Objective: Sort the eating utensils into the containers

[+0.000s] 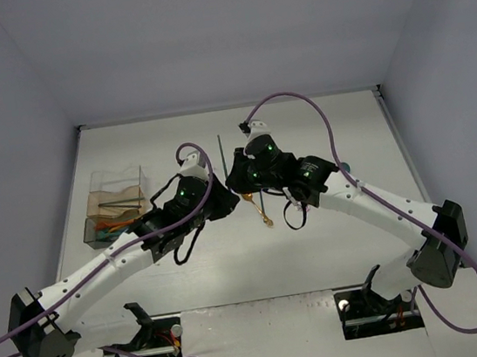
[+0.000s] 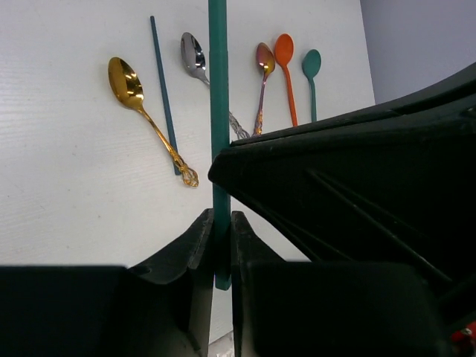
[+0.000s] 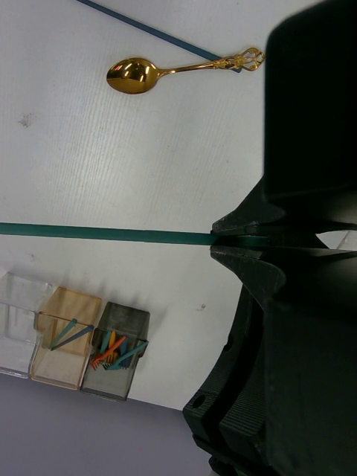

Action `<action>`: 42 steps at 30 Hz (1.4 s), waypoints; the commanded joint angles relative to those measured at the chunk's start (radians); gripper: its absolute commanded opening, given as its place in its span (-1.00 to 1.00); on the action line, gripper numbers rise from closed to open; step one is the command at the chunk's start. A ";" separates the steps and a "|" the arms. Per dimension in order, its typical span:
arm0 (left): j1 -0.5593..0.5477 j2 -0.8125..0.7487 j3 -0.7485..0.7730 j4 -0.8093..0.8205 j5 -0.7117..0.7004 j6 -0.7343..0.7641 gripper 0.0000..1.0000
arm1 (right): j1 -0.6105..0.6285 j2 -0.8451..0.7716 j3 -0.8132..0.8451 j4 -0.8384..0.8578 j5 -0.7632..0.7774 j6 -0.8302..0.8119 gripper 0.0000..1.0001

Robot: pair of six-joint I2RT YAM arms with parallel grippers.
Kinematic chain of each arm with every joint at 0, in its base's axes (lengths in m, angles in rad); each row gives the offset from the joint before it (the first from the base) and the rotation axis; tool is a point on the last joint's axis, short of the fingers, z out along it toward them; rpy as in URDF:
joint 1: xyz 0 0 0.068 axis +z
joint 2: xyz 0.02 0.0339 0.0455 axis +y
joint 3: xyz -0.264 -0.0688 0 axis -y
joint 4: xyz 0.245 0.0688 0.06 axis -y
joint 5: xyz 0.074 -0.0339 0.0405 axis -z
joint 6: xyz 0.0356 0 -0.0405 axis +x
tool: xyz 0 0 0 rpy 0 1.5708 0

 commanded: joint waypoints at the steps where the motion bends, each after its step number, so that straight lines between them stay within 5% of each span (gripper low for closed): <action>1: -0.007 -0.005 0.038 0.085 -0.053 -0.042 -1.00 | 0.009 -0.054 -0.015 0.025 0.012 0.017 -1.00; 4: -0.017 -0.006 0.018 0.087 -0.062 -0.084 -1.00 | 0.010 -0.062 -0.028 0.023 0.034 0.009 -0.73; 9: -0.016 -0.025 -0.020 0.050 -0.109 -0.172 -1.00 | -0.002 -0.082 -0.038 0.019 0.079 -0.015 0.14; 20: 0.073 -0.122 -0.008 -0.297 -0.272 -0.400 -1.00 | -0.277 -0.206 -0.096 -0.060 0.084 -0.178 0.99; 29: 0.402 -0.146 -0.005 -0.439 -0.146 -0.545 -1.00 | -0.424 -0.292 -0.124 -0.153 0.054 -0.327 1.00; 42: 0.762 0.067 0.045 -0.371 0.139 -0.625 -1.00 | -0.392 -0.390 -0.194 -0.171 0.015 -0.361 1.00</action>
